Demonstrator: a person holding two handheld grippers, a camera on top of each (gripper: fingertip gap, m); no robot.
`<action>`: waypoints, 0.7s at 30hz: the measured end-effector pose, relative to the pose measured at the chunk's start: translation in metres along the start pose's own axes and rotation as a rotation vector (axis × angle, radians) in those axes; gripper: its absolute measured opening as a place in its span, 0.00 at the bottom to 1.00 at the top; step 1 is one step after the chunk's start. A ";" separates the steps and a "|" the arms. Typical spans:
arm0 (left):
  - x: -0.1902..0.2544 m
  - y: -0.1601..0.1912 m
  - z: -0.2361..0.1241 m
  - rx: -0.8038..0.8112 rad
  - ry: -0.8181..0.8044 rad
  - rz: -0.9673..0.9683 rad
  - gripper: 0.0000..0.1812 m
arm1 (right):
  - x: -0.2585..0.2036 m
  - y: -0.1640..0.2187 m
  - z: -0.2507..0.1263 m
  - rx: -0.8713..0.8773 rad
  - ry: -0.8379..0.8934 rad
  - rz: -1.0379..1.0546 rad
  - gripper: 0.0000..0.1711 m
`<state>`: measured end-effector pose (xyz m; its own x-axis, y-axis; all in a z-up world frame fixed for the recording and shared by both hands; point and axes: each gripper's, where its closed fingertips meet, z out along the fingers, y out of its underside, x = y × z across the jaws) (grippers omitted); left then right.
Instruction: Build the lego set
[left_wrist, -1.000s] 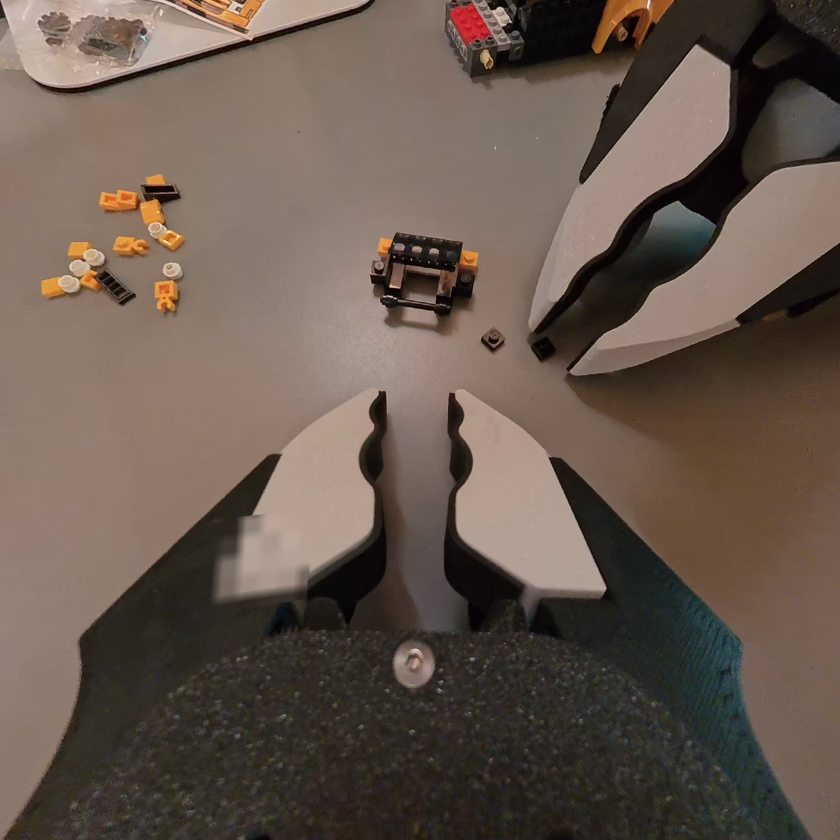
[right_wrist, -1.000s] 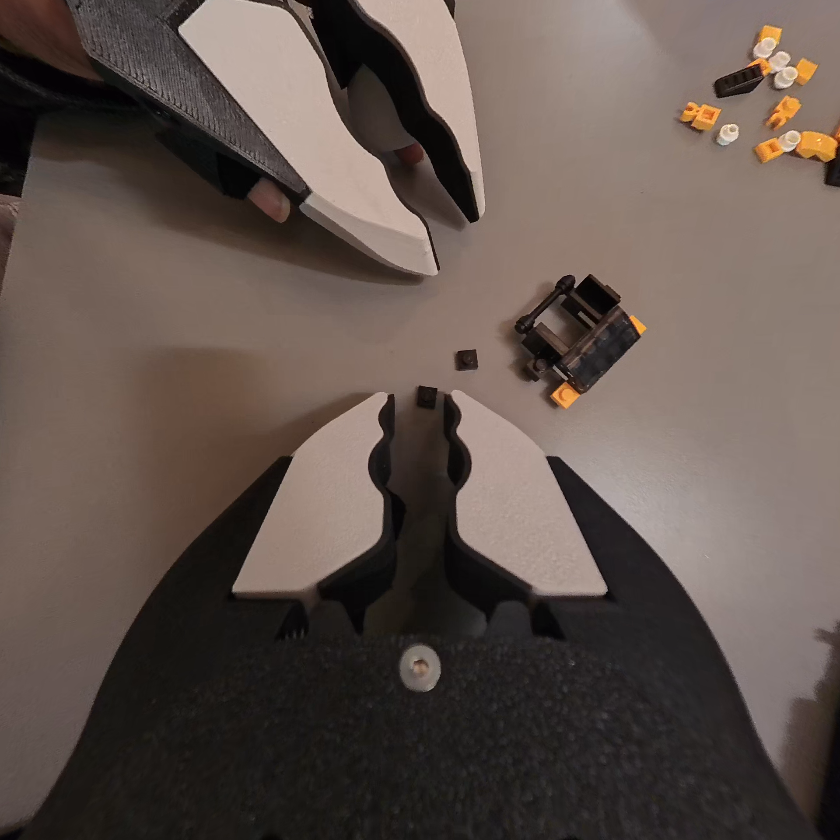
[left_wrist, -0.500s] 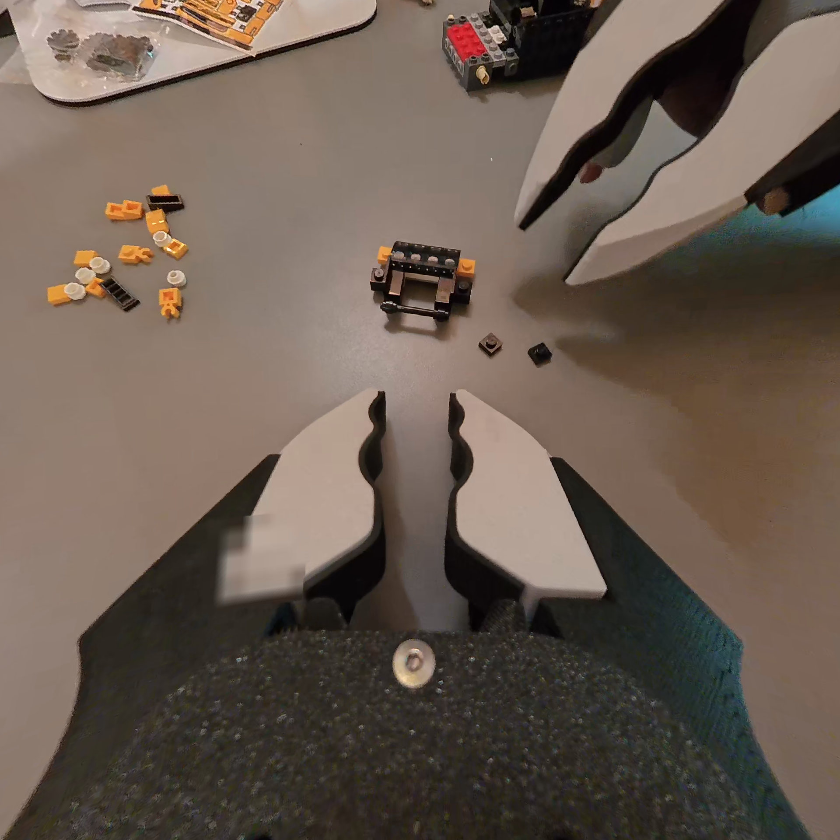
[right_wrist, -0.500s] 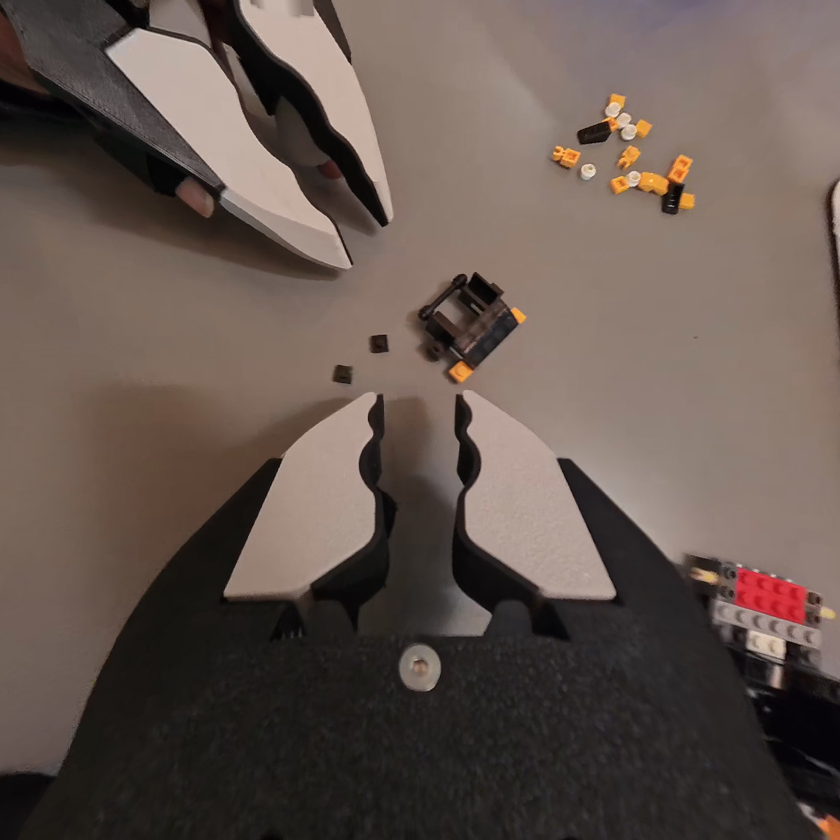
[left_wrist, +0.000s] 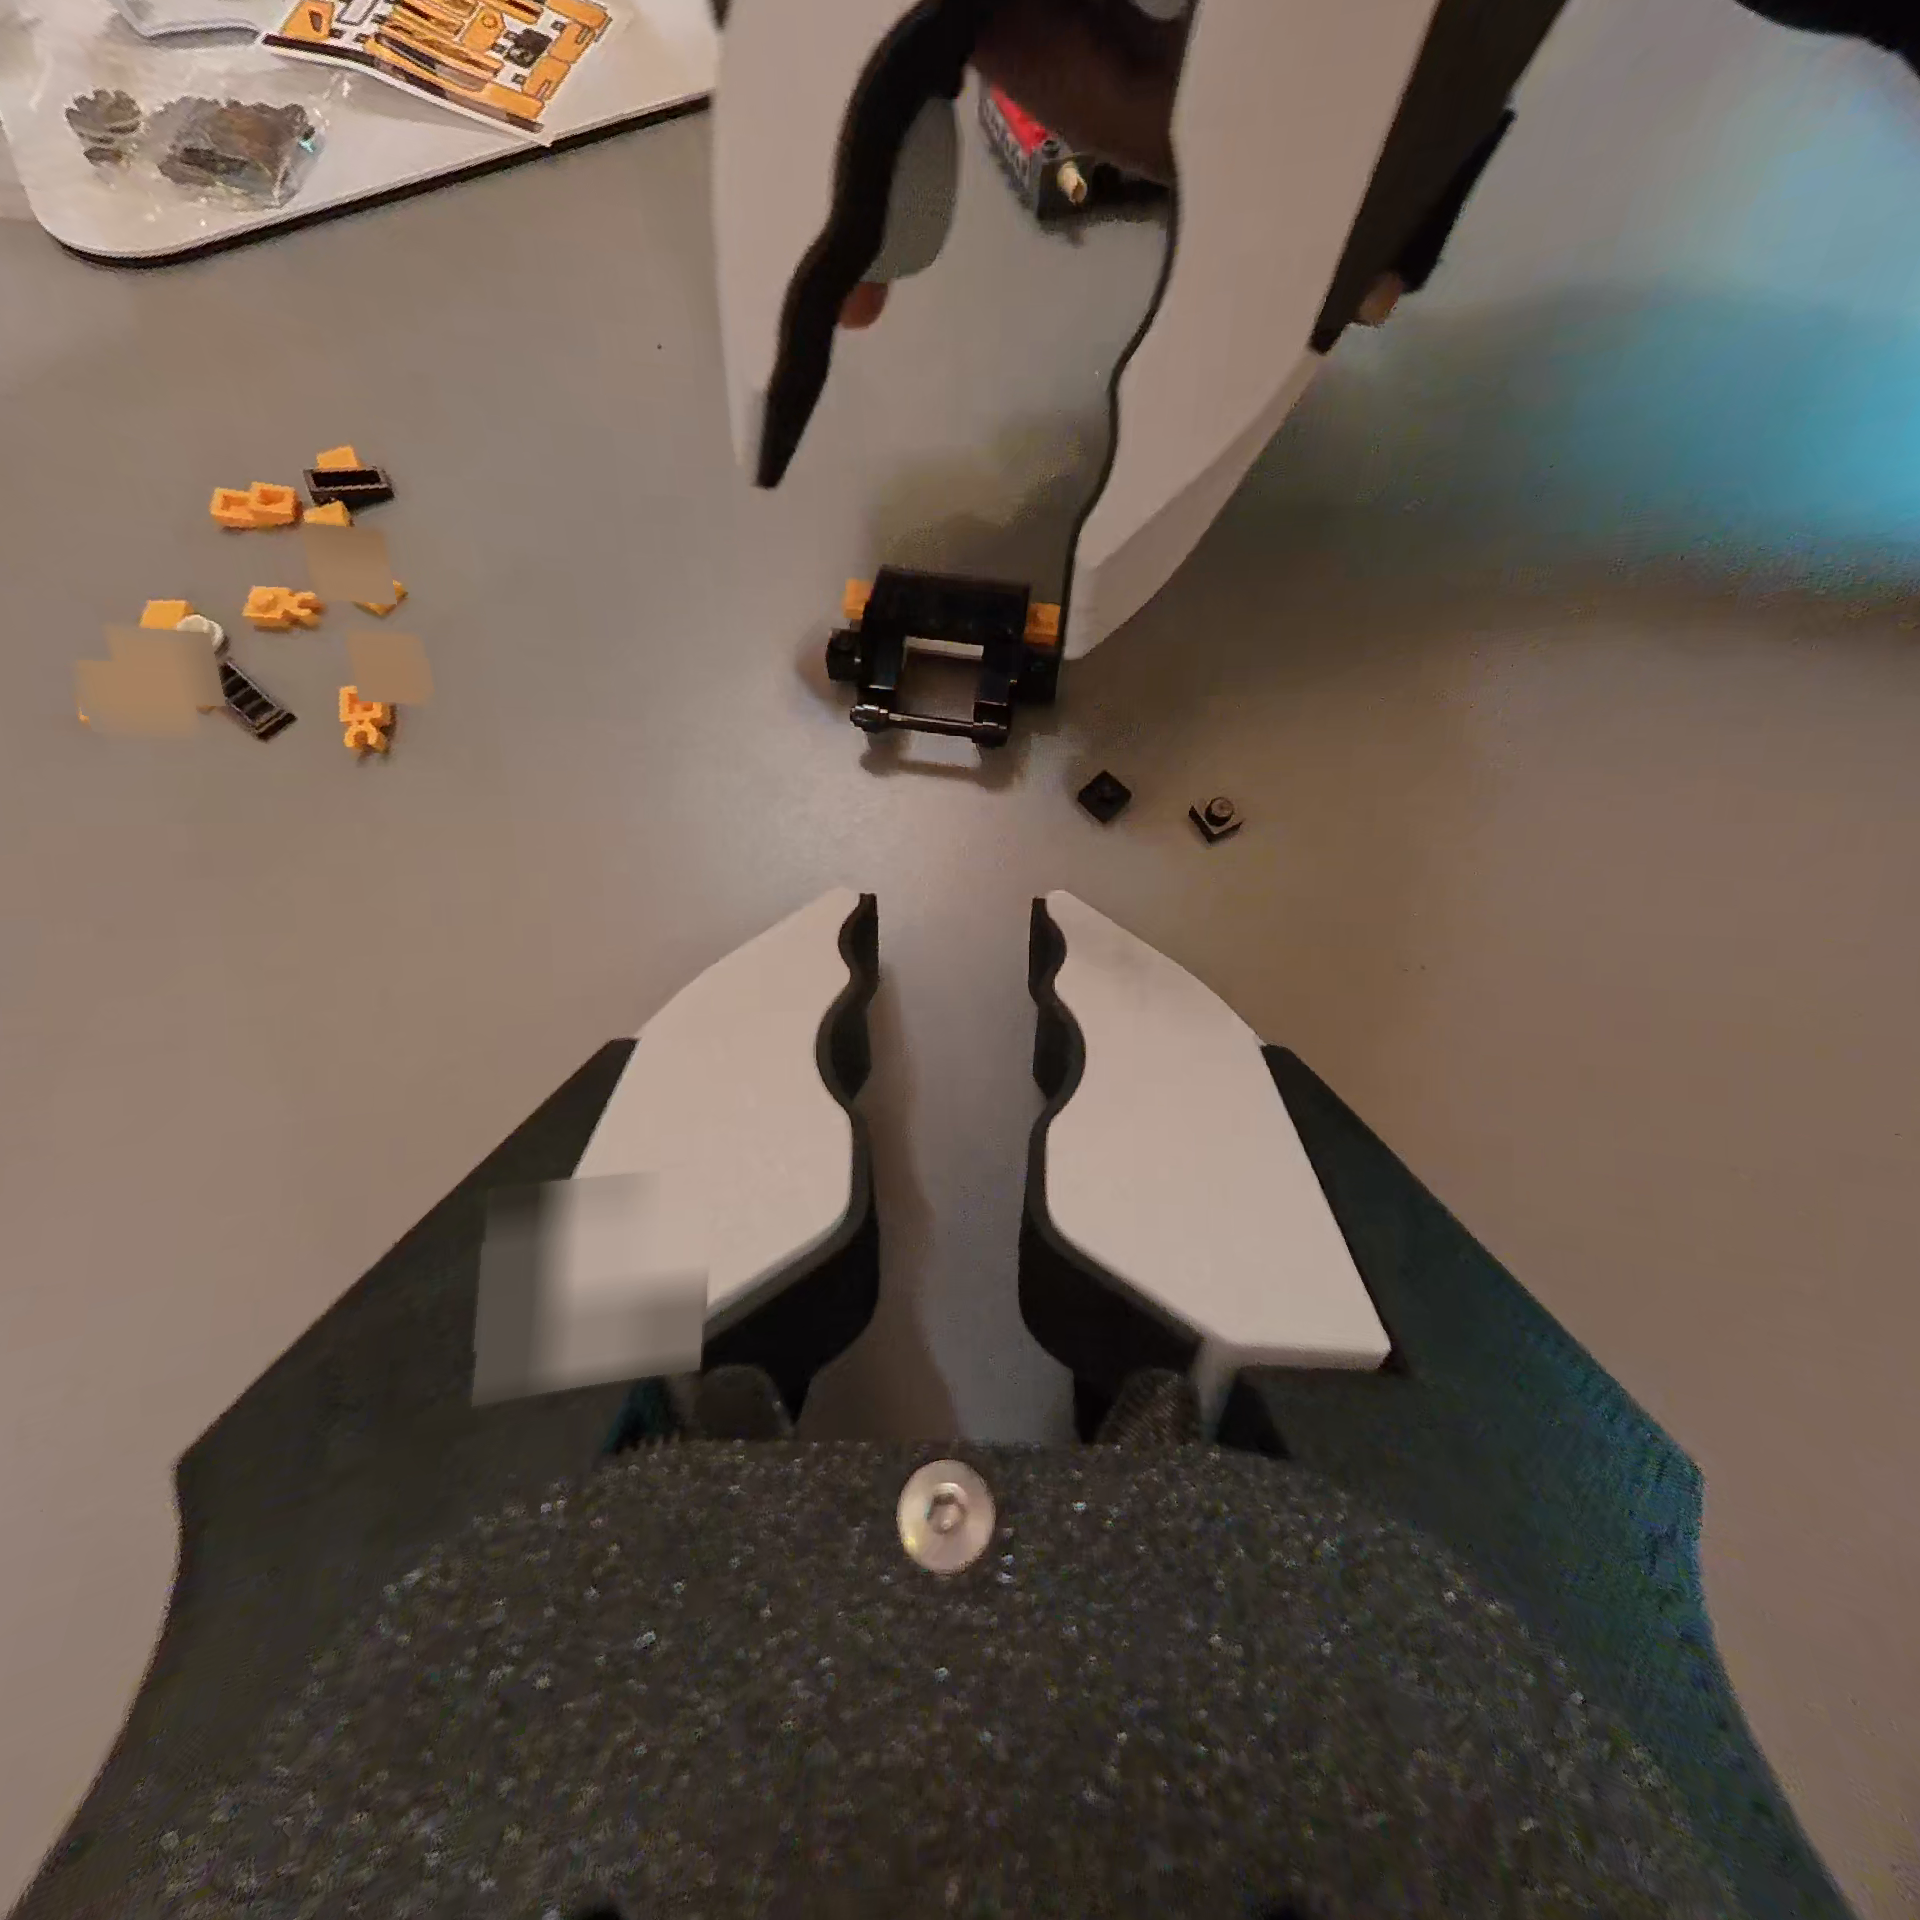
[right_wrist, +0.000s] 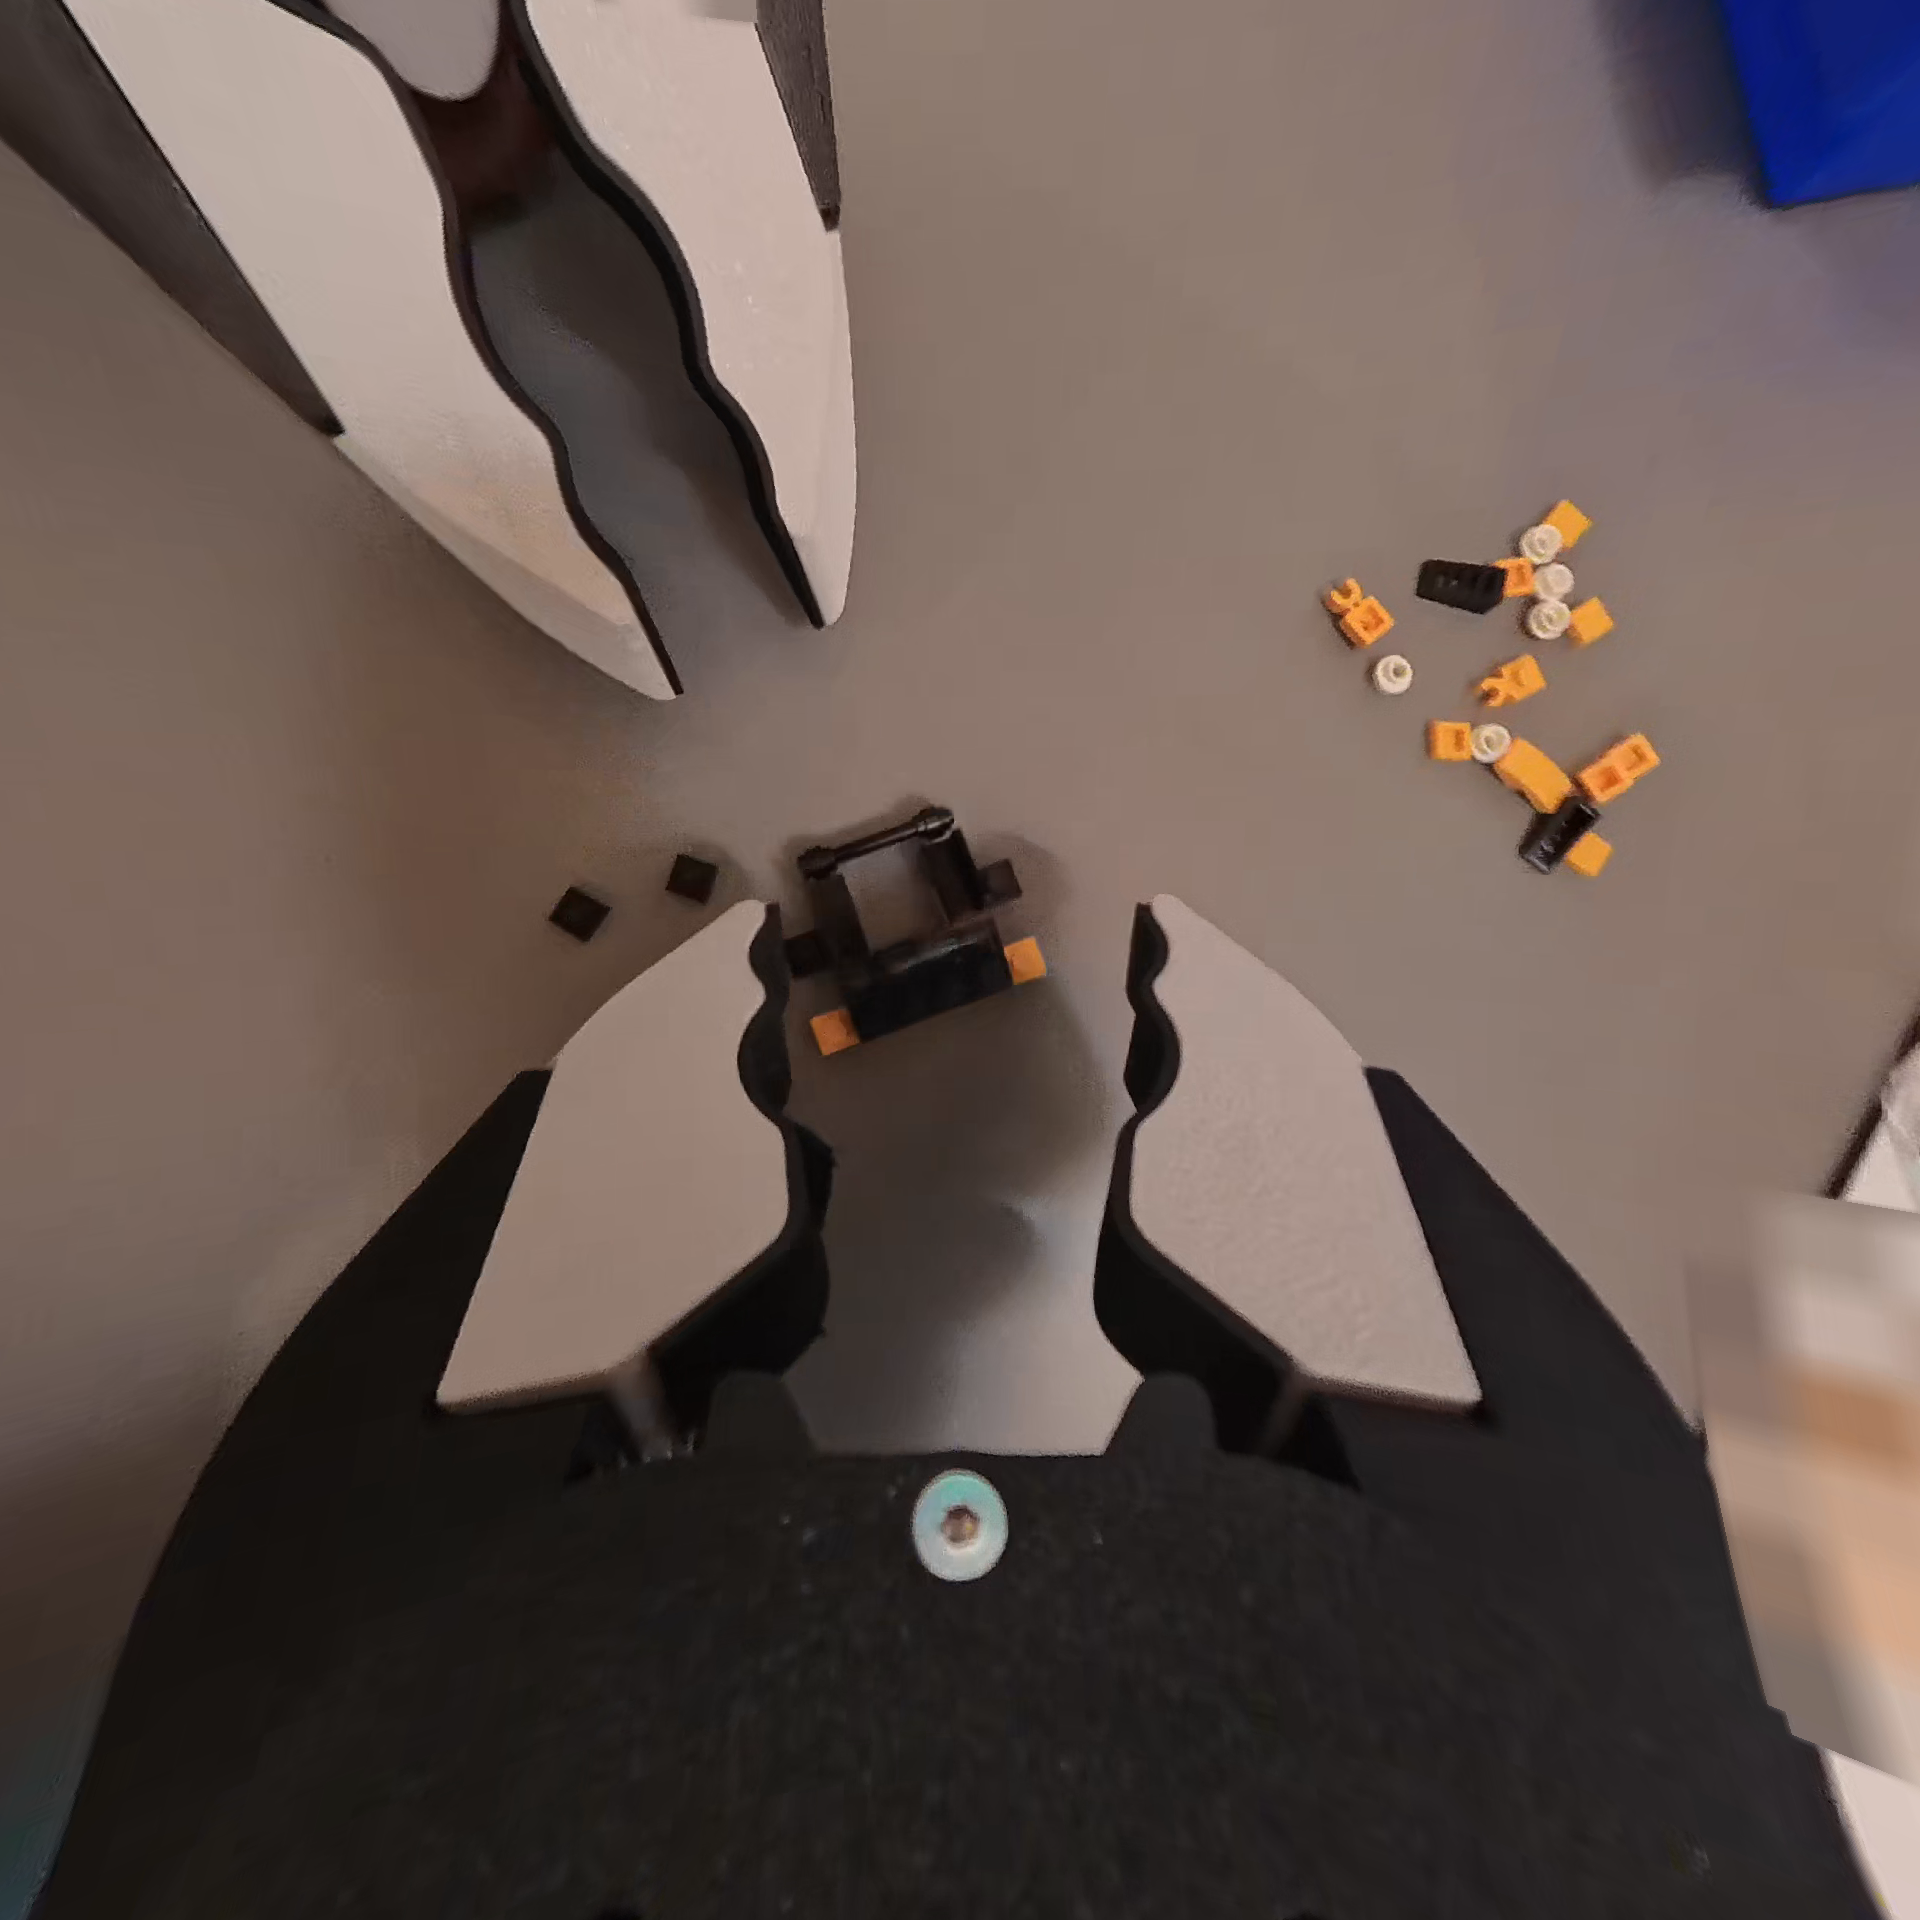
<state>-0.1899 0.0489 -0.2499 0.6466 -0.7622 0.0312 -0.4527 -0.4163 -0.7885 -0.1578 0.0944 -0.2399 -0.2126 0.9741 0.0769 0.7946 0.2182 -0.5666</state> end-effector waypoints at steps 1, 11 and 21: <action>0.000 0.000 0.000 0.003 0.003 -0.003 0.15 | 0.000 -0.001 0.003 -0.009 -0.024 -0.003 0.37; 0.001 -0.002 -0.002 0.021 0.012 0.000 0.15 | -0.009 0.009 0.013 -0.052 -0.015 0.034 0.23; 0.005 -0.006 -0.003 0.038 0.027 0.014 0.15 | -0.009 0.017 0.007 -0.084 0.156 0.264 0.22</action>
<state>-0.1862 0.0464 -0.2432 0.6230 -0.7814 0.0362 -0.4377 -0.3866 -0.8117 -0.1460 0.0888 -0.2557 0.0919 0.9936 0.0650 0.8563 -0.0455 -0.5144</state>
